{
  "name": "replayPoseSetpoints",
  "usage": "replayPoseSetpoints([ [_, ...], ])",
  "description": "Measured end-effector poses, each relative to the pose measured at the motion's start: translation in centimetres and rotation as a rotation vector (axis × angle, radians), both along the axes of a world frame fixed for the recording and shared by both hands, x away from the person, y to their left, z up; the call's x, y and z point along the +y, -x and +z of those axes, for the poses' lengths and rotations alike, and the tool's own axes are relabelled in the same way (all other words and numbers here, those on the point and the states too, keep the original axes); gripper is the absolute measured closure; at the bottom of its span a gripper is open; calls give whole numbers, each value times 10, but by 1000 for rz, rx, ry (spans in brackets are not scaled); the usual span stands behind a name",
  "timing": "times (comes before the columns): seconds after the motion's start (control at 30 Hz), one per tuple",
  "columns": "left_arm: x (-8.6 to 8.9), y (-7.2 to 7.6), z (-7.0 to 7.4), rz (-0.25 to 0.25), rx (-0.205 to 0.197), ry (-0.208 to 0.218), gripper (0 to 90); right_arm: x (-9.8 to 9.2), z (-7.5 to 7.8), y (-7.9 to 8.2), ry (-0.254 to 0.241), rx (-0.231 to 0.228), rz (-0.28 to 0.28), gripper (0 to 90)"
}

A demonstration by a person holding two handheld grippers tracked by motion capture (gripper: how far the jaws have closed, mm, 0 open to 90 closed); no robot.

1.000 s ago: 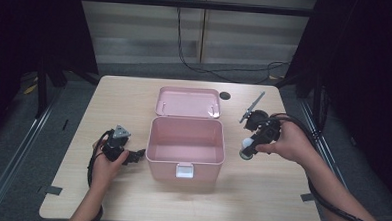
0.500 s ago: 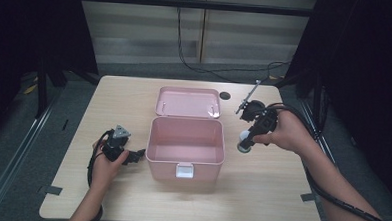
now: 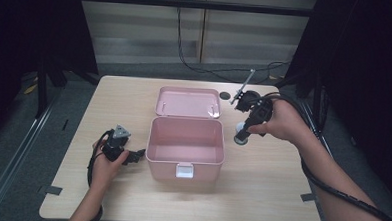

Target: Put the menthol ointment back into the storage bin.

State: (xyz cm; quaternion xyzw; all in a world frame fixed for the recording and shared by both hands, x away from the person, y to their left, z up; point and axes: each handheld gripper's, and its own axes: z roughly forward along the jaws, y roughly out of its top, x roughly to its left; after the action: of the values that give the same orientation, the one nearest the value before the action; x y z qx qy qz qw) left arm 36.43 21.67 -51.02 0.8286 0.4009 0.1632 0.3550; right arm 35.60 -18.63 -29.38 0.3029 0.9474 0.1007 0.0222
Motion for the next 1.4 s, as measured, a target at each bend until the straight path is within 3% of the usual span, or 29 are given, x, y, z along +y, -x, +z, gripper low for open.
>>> replayPoseSetpoints([
  [0.63, 0, 0, 0, 0, 0, 0, 124, 35, 17, -9, 17, -12, 33, 507],
  [0.9, 0, 0, 0, 0, 0, 0, 124, 57, 10, -15, 2, 4, 22, 507],
  [1.17, 0, 0, 0, 0, 0, 0, 125, 74, 1, -19, 19, 18, 30, 507],
  [1.4, 0, 0, 0, 0, 0, 0, 124, 81, -6, -22, 23, 29, -6, 507],
])
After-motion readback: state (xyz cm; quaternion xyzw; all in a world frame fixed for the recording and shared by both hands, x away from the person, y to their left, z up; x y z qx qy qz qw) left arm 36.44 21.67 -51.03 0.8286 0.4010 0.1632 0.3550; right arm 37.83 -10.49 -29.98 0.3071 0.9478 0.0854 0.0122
